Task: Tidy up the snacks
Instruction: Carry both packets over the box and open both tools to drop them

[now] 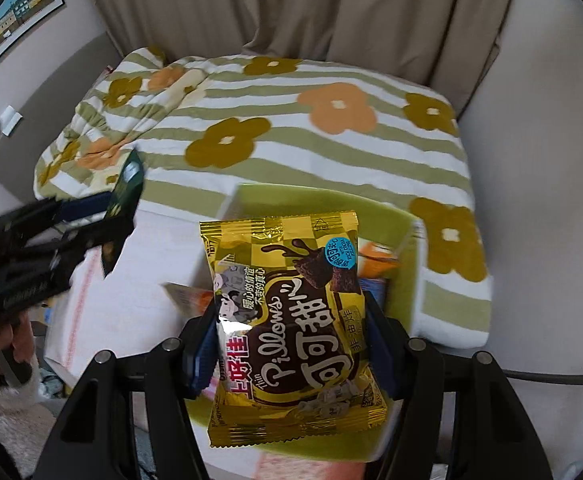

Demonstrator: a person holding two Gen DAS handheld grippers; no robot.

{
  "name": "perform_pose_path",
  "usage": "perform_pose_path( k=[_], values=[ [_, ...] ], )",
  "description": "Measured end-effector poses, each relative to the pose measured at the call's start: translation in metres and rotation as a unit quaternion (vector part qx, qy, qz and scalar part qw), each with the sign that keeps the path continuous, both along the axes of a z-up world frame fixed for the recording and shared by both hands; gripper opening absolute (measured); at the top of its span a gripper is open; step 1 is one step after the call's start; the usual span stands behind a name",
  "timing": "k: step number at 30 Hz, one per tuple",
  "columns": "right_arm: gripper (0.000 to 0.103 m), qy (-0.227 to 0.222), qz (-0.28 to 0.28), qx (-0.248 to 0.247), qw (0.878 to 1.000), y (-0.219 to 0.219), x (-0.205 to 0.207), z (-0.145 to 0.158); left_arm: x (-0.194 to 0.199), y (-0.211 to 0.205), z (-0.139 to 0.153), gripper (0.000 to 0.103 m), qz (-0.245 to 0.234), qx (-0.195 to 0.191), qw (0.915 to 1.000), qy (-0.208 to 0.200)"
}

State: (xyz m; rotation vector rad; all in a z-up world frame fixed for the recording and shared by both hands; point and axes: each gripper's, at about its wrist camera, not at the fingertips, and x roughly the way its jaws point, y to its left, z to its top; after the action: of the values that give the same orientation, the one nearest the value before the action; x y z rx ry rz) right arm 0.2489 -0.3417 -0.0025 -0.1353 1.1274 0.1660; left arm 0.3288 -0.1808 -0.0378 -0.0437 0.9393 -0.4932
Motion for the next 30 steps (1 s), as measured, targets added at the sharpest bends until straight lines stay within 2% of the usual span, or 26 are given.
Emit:
perform_pose_path(
  k=[4,8,10,11,13,16,21,27,28,30],
  values=[
    [0.059,-0.018,0.001,-0.009,1.000,-0.026,-0.011,-0.011,0.018,-0.044,-0.014,0.041,-0.008,0.011,0.9998,0.016],
    [0.059,-0.031,0.011,-0.019,0.999,-0.038,-0.020,-0.020,0.028,-0.074,-0.028,0.044,-0.001,0.040,0.9990,0.022],
    [0.059,-0.035,0.018,-0.018,0.999,-0.042,-0.024,-0.025,0.028,-0.082,-0.033,0.074,0.004,0.057,0.9981,0.022],
    [0.059,-0.035,0.022,-0.015,0.999,-0.044,-0.026,-0.027,0.027,-0.084,-0.034,0.101,0.010,0.064,0.9978,0.017],
    [0.059,-0.034,0.025,-0.006,0.999,-0.045,-0.028,-0.032,0.022,-0.083,-0.033,0.103,0.027,0.077,0.9967,-0.004],
    [0.059,-0.027,0.025,0.007,0.999,-0.048,-0.032,-0.042,0.020,-0.078,-0.035,0.103,0.038,0.091,0.9952,-0.001],
    [0.059,-0.029,0.015,0.039,0.999,-0.049,-0.037,-0.046,0.012,-0.062,-0.032,0.103,0.062,0.085,0.9945,0.006],
    [0.061,-0.026,0.019,0.067,0.997,-0.040,-0.036,-0.046,0.002,-0.053,-0.026,0.103,0.082,0.095,0.9920,-0.003],
    [0.064,-0.026,0.022,0.068,0.997,-0.038,-0.036,-0.047,-0.001,-0.051,-0.025,0.103,0.085,0.097,0.9916,-0.006],
    [0.099,-0.031,0.029,0.074,0.996,-0.035,-0.038,-0.049,-0.007,-0.047,-0.023,0.103,0.092,0.099,0.9908,-0.009]
  ],
)
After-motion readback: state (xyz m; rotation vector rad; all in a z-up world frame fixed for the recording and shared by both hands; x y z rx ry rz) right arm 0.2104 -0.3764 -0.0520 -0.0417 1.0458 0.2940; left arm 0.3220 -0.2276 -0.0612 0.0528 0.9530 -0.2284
